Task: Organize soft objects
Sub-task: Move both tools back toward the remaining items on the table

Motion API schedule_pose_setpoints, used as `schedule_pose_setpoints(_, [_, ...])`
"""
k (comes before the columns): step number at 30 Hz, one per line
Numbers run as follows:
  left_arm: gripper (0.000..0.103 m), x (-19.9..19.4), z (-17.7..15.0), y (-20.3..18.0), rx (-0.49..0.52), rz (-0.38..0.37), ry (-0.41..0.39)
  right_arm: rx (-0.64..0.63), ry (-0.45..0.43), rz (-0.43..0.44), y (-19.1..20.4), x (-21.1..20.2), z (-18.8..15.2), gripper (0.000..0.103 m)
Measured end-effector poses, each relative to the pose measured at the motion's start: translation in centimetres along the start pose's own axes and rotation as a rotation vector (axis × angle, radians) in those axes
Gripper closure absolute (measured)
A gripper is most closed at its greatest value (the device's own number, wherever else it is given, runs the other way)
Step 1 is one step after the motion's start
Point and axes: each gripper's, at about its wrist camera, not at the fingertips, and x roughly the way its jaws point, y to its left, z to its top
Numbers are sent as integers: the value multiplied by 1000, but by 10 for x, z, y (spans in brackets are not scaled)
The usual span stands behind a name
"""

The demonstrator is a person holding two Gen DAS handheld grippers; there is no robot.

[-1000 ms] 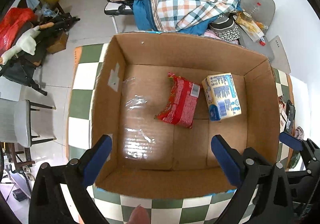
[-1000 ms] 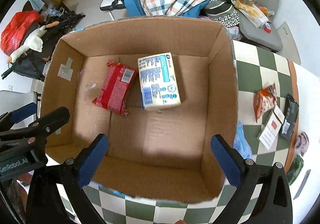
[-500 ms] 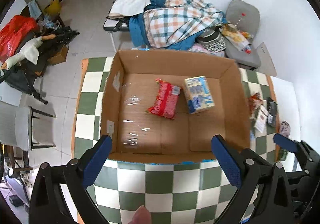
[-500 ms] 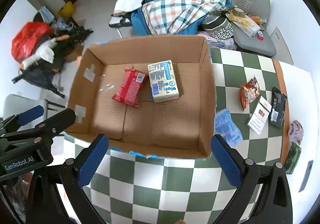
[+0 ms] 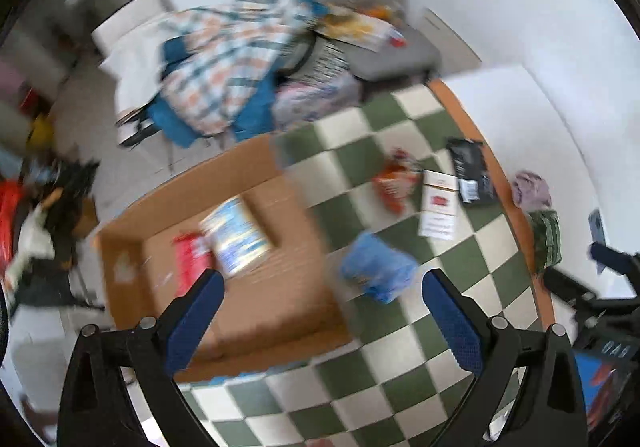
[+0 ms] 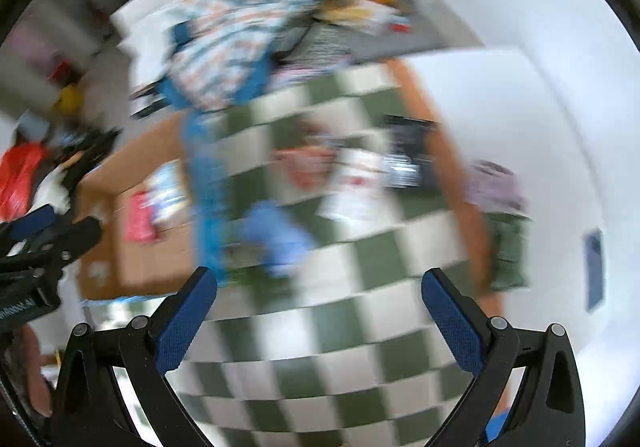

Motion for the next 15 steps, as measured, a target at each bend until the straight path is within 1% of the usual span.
schedule_pose_setpoints(1, [2, 11, 9, -16, 29, 11, 13, 43, 4, -30, -31, 5, 4, 0])
schedule_pose_setpoints(3, [2, 37, 26, -49, 84, 20, 48, 105, 25, -78, -77, 18, 9, 0])
schedule_pose_setpoints(4, [2, 50, 31, -62, 101, 13, 71, 138, 46, -105, -105, 29, 11, 0])
schedule_pose_setpoints(5, [2, 69, 37, -79, 115, 1, 110, 157, 63, -123, -125, 39, 13, 0])
schedule_pose_setpoints(7, [2, 95, 44, -100, 129, -34, 172, 195, 114, -160, -166, 67, 14, 0])
schedule_pose_setpoints(8, [2, 113, 49, -114, 130, -52, 216, 209, 136, -159, -180, 79, 14, 0])
schedule_pose_setpoints(11, [3, 154, 56, -141, 128, -72, 302, 239, 200, -145, -213, 117, 15, 0])
schedule_pose_setpoints(12, [9, 165, 56, -146, 122, -76, 330, 241, 215, -139, -220, 126, 12, 0])
schedule_pose_setpoints(13, [17, 177, 57, -150, 113, -82, 359, 245, 232, -130, -225, 136, 8, 0])
schedule_pose_setpoints(14, [20, 192, 58, -155, 100, -84, 396, 249, 246, -127, -230, 145, 5, 2])
schedule_pose_setpoints(15, [27, 202, 58, -158, 98, -76, 415, 253, 255, -124, -233, 152, 4, 4])
